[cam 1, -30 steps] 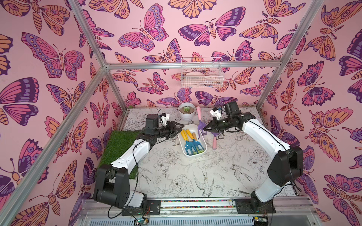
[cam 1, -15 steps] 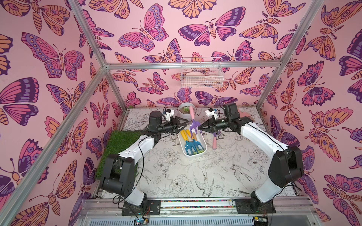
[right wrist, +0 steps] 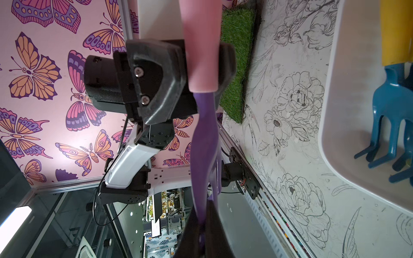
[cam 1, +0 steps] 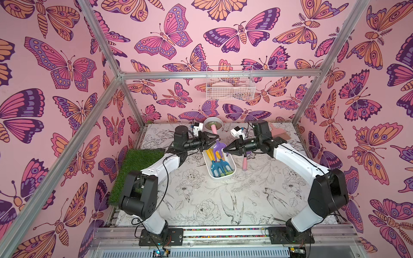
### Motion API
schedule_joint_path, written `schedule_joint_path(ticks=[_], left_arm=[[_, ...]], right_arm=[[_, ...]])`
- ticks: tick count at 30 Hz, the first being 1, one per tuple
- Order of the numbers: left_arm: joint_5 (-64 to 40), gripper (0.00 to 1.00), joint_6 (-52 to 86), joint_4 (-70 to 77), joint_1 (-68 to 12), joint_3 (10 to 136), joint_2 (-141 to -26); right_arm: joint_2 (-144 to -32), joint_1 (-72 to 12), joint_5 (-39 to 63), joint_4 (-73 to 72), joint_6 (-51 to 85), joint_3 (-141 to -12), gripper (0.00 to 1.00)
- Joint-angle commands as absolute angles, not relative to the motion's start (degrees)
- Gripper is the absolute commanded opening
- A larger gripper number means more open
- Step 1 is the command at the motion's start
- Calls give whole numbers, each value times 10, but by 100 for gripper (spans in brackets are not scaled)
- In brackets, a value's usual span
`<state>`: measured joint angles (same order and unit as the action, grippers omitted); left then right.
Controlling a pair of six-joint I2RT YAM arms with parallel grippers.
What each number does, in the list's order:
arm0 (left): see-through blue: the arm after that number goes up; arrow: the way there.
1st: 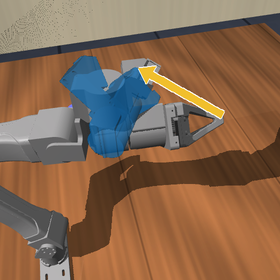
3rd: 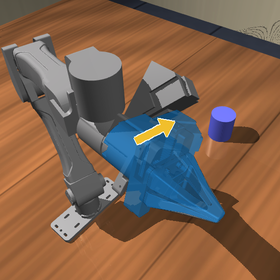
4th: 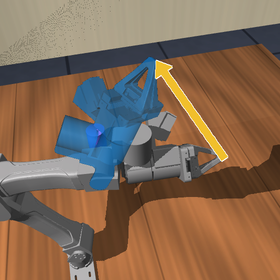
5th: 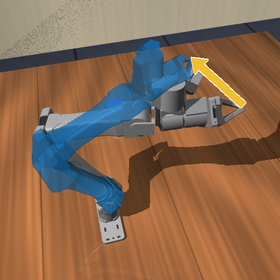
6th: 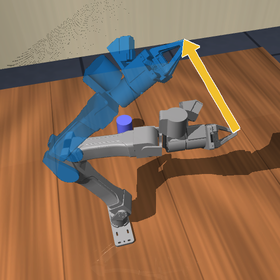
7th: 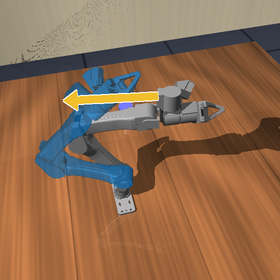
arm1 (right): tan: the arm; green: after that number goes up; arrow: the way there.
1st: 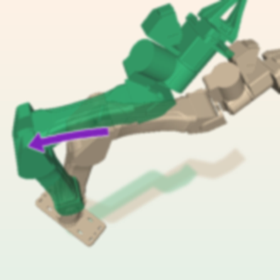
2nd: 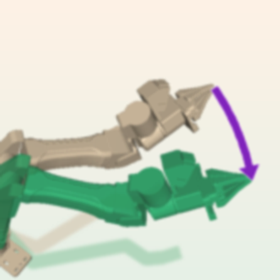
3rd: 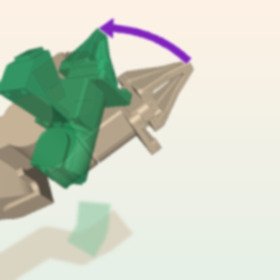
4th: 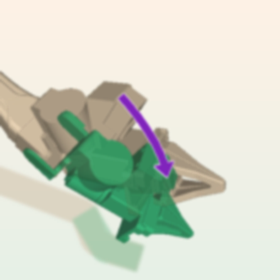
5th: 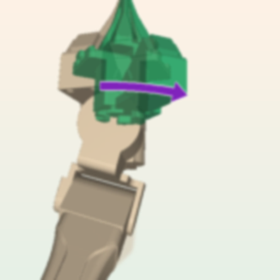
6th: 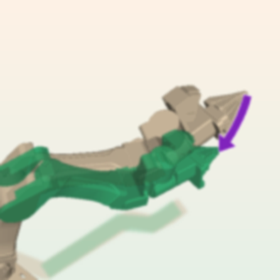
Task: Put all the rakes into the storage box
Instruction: Pick up the rake at the center of the board.
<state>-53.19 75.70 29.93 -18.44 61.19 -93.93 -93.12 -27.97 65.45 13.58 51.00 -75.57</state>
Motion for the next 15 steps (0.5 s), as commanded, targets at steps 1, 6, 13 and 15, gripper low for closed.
schedule_joint_path(ticks=[1,6,13,15], left_arm=[[-541,18,768,354,-190,614,-943],[-548,0,770,360,-199,617,-951],[-537,0,765,354,-208,611,-950],[-532,0,751,333,-210,611,-945]], right_arm=[[-906,-282,678,127,512,-746,0],[-885,-280,663,169,475,-750,18],[-859,-255,600,212,442,-751,52],[-852,-249,591,220,436,-755,57]])
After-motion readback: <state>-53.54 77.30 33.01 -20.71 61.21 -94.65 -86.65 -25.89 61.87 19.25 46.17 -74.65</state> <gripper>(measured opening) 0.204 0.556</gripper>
